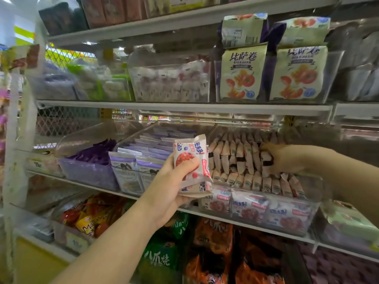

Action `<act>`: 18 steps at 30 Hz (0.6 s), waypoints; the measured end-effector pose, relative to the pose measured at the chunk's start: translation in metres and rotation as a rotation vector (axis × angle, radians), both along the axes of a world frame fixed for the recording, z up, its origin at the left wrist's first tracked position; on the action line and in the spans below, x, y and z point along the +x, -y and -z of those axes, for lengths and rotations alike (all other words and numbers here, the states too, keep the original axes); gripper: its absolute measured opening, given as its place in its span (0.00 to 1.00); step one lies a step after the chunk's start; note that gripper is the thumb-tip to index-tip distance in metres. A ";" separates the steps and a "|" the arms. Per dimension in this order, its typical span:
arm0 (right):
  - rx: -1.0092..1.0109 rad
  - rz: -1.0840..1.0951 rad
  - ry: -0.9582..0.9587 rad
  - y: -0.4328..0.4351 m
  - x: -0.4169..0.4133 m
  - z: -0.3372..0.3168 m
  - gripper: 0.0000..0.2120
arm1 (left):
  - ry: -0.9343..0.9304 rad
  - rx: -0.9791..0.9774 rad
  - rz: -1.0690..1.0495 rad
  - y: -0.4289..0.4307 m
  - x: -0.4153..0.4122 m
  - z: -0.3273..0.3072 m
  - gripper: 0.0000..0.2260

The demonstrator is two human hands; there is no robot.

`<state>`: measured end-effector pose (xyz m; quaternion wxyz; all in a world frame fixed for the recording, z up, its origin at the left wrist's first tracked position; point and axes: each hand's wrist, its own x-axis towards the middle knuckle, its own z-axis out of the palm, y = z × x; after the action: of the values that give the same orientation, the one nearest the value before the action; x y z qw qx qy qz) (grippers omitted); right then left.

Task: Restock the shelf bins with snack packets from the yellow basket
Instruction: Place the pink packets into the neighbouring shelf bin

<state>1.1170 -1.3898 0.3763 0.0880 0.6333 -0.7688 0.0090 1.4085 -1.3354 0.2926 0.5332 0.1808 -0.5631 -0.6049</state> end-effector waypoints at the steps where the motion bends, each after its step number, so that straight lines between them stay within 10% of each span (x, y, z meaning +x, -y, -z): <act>1: -0.026 0.009 -0.045 0.001 -0.001 0.003 0.38 | -0.005 -0.001 0.007 0.000 -0.002 0.000 0.23; 18: -0.132 -0.141 -0.114 -0.029 0.009 -0.008 0.35 | -0.072 0.059 -0.009 -0.004 -0.016 -0.008 0.23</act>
<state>1.1265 -1.3604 0.3843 0.1725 0.6781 -0.7139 0.0296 1.3929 -1.3316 0.3007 0.5506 0.1769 -0.5246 -0.6248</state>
